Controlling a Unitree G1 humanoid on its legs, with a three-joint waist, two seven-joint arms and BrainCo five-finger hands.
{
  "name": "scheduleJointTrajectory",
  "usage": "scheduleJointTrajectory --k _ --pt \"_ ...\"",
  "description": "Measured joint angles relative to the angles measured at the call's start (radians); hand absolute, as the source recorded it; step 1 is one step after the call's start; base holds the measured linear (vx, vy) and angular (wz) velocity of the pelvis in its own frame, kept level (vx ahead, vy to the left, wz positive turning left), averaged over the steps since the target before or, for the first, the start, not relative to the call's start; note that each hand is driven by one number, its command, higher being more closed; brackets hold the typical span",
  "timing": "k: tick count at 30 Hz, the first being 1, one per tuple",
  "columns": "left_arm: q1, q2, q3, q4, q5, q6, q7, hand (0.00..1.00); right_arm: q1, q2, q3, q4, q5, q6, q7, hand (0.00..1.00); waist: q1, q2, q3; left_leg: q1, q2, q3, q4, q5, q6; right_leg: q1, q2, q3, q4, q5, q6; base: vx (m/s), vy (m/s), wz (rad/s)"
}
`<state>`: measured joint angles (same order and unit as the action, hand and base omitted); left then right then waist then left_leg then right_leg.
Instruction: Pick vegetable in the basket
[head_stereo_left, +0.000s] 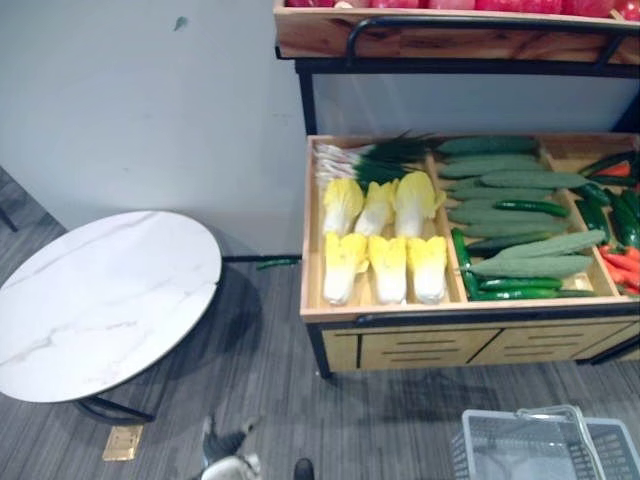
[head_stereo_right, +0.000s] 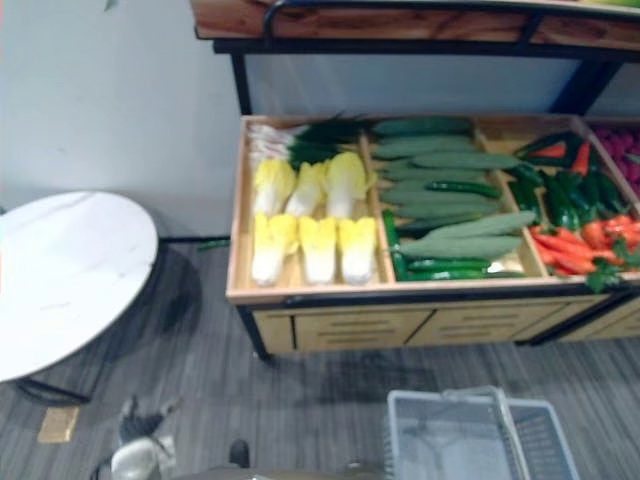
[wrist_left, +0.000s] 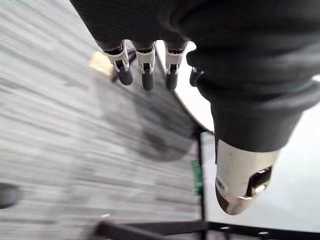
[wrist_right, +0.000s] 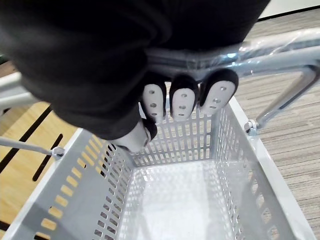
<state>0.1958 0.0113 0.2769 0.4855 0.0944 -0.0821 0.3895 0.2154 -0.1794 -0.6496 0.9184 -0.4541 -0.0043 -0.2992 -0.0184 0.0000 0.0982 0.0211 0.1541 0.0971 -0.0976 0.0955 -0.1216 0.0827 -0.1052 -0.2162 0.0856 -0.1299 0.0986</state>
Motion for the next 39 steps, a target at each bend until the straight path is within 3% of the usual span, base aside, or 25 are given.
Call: scheduleJointTrajectory --k 8,16,21,24,30,39 --pt "0.034 -0.011 -0.107 -0.273 0.218 -0.010 0.085 0.00 0.010 0.072 0.095 -0.008 0.001 -0.022 -0.021 1.00 0.018 -0.009 -0.005 0.036 0.008 0.037 -0.006 -0.004 0.002 0.040 -0.005 -0.004 -0.016 0.000 0.001 -0.05 0.006 -0.01" --pt "0.021 -0.007 -0.112 -0.358 0.323 -0.010 0.155 0.00 0.021 0.079 0.169 0.003 0.001 -0.023 -0.021 1.00 0.018 -0.020 -0.023 0.036 0.012 0.091 -0.006 -0.017 0.003 0.039 -0.004 0.011 -0.036 0.002 0.011 0.00 0.002 -0.04" --pt "-0.020 0.004 -0.112 -0.334 0.322 -0.003 0.185 0.00 0.002 0.075 0.218 0.008 -0.004 -0.023 -0.022 1.00 0.016 -0.028 -0.030 0.036 0.012 0.125 -0.005 -0.018 0.002 0.024 0.000 0.051 -0.050 0.014 -0.005 0.10 0.004 -0.22" --pt "-0.070 0.020 -0.115 -0.289 0.320 -0.002 0.187 0.00 -0.018 0.061 0.250 0.015 -0.009 -0.023 -0.021 1.00 -0.004 -0.027 -0.029 0.036 0.011 0.141 -0.003 -0.018 0.001 0.022 0.005 0.061 -0.058 0.021 -0.010 0.10 -0.021 -0.12" --pt "-0.148 0.053 -0.156 -0.227 0.320 -0.002 0.191 0.00 -0.069 0.021 0.307 0.022 -0.010 -0.028 -0.021 1.00 -0.012 -0.011 -0.023 0.038 0.019 0.199 0.001 -0.018 0.001 -0.008 0.013 0.120 -0.069 0.033 -0.025 0.04 -0.016 -0.28" --pt "-0.201 0.071 -0.263 -0.221 0.314 -0.006 0.172 0.00 -0.072 0.012 0.314 0.001 -0.016 -0.054 -0.021 1.00 -0.063 0.003 -0.014 0.039 0.017 0.232 0.001 -0.019 0.001 -0.030 0.012 0.168 -0.086 0.063 -0.020 -0.02 0.005 -0.17"
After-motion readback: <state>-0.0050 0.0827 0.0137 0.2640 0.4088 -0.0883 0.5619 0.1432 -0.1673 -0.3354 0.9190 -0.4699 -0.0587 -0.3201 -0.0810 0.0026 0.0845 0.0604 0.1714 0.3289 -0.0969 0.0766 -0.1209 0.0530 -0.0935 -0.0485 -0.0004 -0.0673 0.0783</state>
